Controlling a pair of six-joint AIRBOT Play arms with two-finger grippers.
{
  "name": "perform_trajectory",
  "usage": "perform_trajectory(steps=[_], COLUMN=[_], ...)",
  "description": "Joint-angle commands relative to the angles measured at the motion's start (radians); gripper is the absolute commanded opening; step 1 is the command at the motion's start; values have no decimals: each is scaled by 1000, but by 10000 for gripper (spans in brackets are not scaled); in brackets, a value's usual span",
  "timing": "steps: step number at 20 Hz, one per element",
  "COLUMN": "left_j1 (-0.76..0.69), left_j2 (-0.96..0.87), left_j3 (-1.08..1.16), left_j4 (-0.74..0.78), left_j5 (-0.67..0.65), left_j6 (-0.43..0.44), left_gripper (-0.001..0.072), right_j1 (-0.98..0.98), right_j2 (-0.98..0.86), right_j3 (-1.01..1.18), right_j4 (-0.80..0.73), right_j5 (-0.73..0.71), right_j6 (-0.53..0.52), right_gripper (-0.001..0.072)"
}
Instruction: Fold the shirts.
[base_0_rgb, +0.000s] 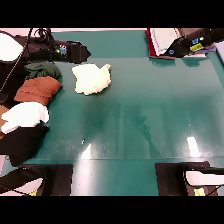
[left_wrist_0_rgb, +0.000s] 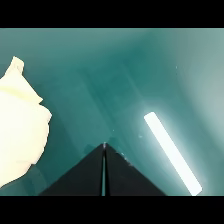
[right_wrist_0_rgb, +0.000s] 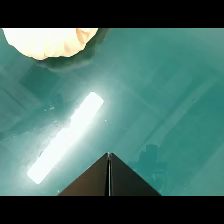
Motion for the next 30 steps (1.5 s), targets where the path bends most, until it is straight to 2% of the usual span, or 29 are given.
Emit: perform_trajectory(steps=[1, 11, 13, 14, 15, 17, 19, 23, 26, 30], left_j1=[0, 0, 1, 0, 1, 37, 109, 187, 192, 192], left_j2=[0, -1, -3, -3, -5, -42, -121, -338, -491, -590], left_j3=[-2, -2, -2, -3, -8, -10, -16, -16, -16, -16], left_j4=[0, -3, 23, 98, 185, 343, 357, 287, 280, 207], left_j5=[0, 6, 48, 80, 120, 154, 147, 128, 156, 223], left_j6=[0, 0, 10, 8, -26, -161, -233, -243, -208, -200], left_gripper=[20, 20, 24, 289, 610, 621, 621, 621, 622, 622], right_j1=[0, 0, 0, 0, 0, 0, 0, 0, 0, 1], right_j2=[-2, -12, -13, -12, -12, -12, -12, -12, -12, -12], right_j3=[0, 0, 0, 0, 0, 0, 0, 0, 0, 0], right_j4=[1, 0, 1, 3, 19, 50, 80, 142, 174, 192], right_j5=[2, -7, -21, -36, -43, -59, -68, -65, -56, -56], right_j6=[0, 0, 0, 0, 0, 0, 0, 0, 0, 0], right_gripper=[17, 18, 18, 17, 18, 17, 18, 18, 18, 18])
